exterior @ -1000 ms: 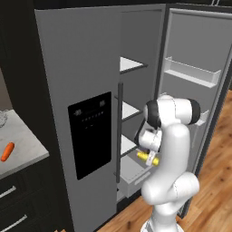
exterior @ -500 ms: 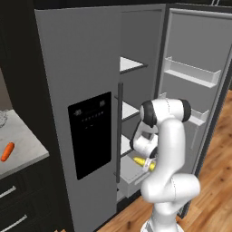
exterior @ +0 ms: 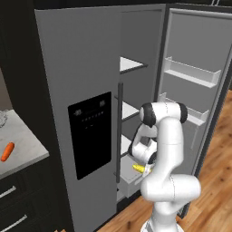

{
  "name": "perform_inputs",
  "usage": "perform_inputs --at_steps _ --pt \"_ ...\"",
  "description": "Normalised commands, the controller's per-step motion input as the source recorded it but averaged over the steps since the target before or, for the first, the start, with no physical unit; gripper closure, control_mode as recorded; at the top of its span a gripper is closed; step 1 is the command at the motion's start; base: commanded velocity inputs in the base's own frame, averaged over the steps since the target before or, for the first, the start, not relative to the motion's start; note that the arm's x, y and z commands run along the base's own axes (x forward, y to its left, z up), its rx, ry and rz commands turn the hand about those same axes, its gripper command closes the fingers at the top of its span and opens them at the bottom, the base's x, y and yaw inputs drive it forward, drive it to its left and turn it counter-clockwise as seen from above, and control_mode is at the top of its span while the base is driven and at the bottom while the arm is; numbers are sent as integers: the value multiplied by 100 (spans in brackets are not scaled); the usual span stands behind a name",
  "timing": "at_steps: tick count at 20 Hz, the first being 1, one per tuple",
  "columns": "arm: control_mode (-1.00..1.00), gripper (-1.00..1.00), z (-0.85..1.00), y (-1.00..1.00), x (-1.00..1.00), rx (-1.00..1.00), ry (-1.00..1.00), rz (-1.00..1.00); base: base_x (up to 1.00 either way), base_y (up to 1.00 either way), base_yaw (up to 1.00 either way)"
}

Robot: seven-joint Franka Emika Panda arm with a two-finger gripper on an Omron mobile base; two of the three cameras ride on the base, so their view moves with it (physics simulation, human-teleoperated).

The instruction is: Place the carrot and corn inside the fridge drawer. Close the drawer after placing the vegetables.

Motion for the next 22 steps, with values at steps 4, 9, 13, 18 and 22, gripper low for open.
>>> perform_inputs --at_steps 4,9,13,18,22 --pt "-100 100 -25 -13 -26 2 4 11 0 0 0" --pt "-100 100 39 -3 10 -1 -1 2 0 0 0" --pt "-100 100 14 -3 62 0 3 0 0 0 0" --pt "-100 100 3 -4 66 0 3 0 0 0 0" --pt "-100 100 0 0 76 2 6 0 0 0 0"
